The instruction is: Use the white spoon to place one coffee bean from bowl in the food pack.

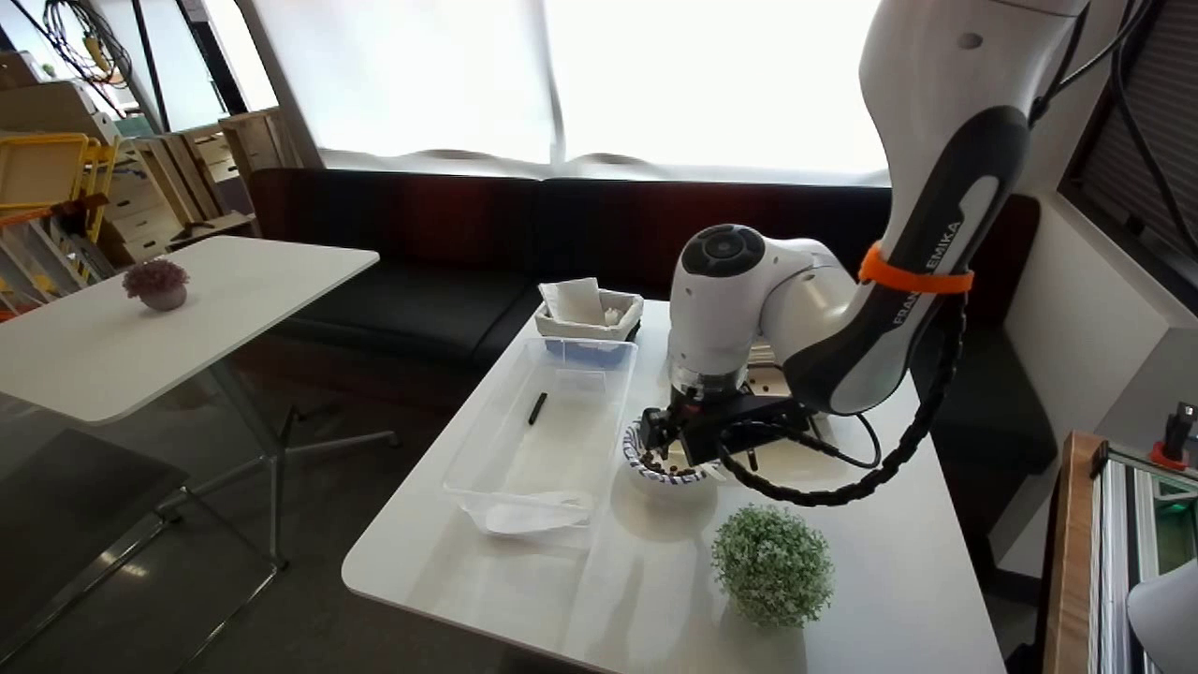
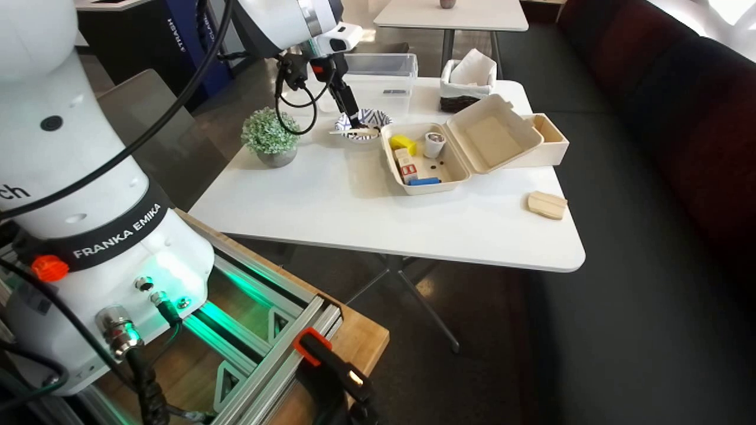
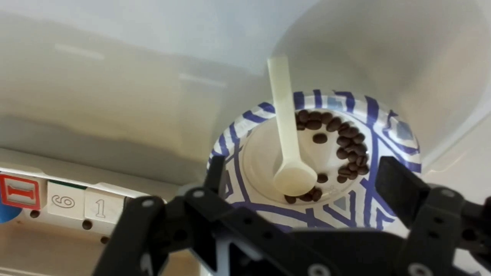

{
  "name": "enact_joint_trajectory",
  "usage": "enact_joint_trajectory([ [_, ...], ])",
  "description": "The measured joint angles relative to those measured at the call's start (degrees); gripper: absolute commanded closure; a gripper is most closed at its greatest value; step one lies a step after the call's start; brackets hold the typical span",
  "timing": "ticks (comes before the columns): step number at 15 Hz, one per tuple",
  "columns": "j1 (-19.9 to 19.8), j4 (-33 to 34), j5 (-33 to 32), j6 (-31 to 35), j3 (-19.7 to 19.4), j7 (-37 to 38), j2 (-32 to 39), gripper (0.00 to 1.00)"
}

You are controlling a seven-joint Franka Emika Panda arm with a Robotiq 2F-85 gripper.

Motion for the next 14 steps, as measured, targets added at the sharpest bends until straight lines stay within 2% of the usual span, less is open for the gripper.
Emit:
enact_joint_trajectory([
  [2,1.1,0.8,-1.0,0.3,-1.3,1.3,1.2,0.01],
  [4,2.2,1.8,-1.7,0.5,-2.2,2.3,2.4,0.08],
  [7,3.6,3.2,-1.9,0.5,-3.0,3.4,4.0,0.24],
  [8,4.0,3.6,-1.9,0.5,-3.2,3.6,4.5,0.33],
  [10,4.6,4.1,-1.9,0.5,-3.7,4.1,5.3,0.31],
  [11,4.9,4.2,-1.9,0.5,-3.9,4.3,5.7,0.42],
  [12,5.1,4.4,-1.9,0.6,-4.1,4.5,6.0,0.41],
  [14,5.7,4.6,-1.9,0.6,-4.7,4.7,6.5,0.51],
])
